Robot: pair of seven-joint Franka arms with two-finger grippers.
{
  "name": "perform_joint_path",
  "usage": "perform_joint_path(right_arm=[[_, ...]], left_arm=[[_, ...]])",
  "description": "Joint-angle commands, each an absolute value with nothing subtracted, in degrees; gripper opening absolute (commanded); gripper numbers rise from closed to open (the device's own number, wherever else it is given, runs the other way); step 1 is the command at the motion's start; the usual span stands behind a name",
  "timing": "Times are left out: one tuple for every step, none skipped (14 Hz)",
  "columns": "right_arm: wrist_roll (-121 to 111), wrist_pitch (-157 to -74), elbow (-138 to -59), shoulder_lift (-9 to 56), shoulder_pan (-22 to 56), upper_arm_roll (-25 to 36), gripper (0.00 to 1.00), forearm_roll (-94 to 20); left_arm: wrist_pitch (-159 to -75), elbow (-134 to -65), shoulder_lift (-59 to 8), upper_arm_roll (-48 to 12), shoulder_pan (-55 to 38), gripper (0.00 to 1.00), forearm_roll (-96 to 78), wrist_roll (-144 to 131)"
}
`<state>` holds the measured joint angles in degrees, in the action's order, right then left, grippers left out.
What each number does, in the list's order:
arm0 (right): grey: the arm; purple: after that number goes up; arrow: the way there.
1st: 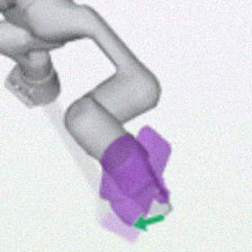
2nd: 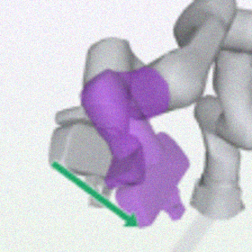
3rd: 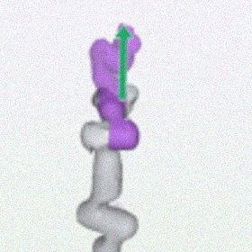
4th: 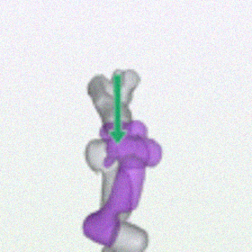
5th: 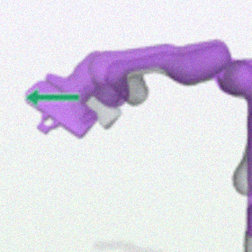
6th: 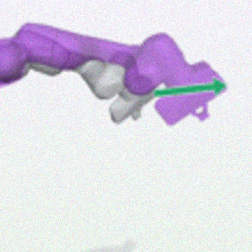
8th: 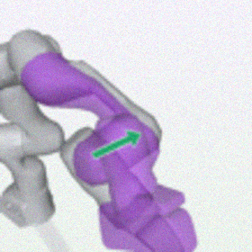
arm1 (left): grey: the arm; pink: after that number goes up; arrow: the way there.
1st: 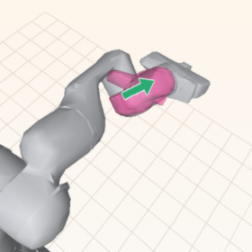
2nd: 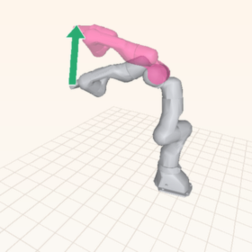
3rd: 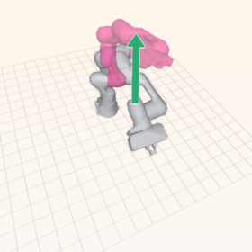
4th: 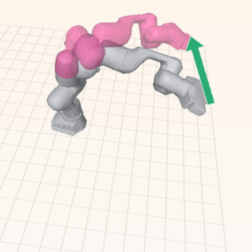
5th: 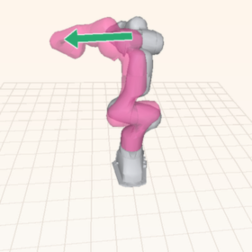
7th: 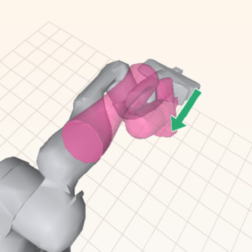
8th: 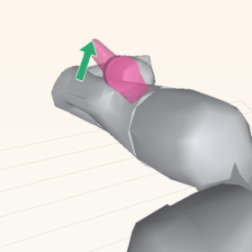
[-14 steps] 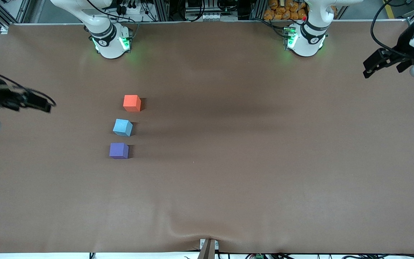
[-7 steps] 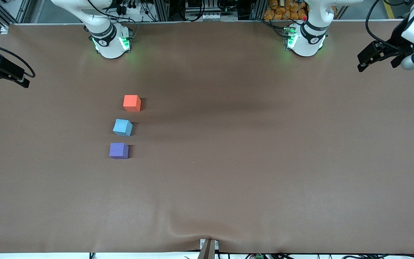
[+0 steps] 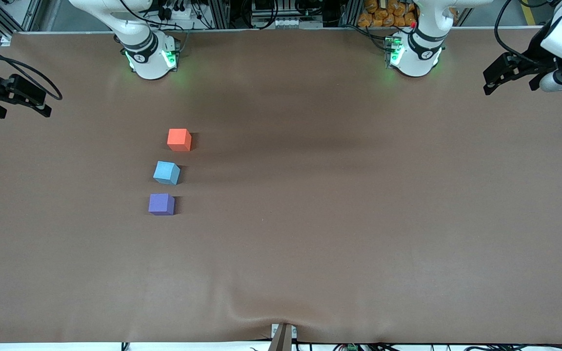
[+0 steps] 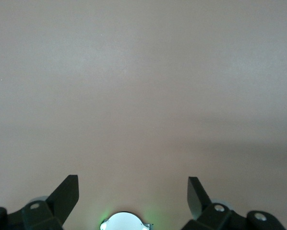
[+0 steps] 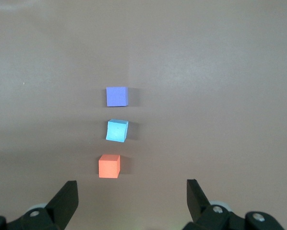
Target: Place blue block between orange and purple blocks
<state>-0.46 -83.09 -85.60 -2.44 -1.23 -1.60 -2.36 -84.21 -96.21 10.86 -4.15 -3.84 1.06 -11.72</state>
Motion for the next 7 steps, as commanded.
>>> perform_joint_path(right_arm=[[-3.60,-83.23,-87.71,-4.31,0.09,0.79,1.00,-2.20],[-3.69,-83.15,-87.71,-4.39,0.17,0.79,1.00,-2.20],[-3.69,-82.97,-87.71,-4.31,0.18,0.79,1.00,-2.20],[-3.69,-82.97,-87.71,-4.31,0.18,0.79,1.00,-2.20],[-3.69,-82.97,-87.71,-4.31,0.18,0.70,1.00,-2.20],[-3.69,-82.97,-87.71,-4.31,0.18,0.70,1.00,-2.20],[-3.69,-82.97,-87.71,-4.31,0.26,0.70,1.00,-2.20]], left_arm=[[-81.75,-95.11,11.78,-4.04,-3.16,1.00,0.26,-8.19],[-80.96,-94.40,11.52,-3.96,-3.16,1.00,0.35,-6.35],[-80.86,-94.39,11.51,-3.96,-3.08,1.00,0.35,-4.85],[-80.69,-94.39,11.60,-3.87,-3.08,1.00,0.26,-4.40],[-80.68,-94.39,11.60,-3.87,-3.16,1.00,0.26,-4.31],[-80.68,-94.31,11.51,-3.87,-3.16,1.00,0.18,-4.31],[-80.77,-94.31,11.34,-3.87,-3.16,1.00,0.18,-4.31]])
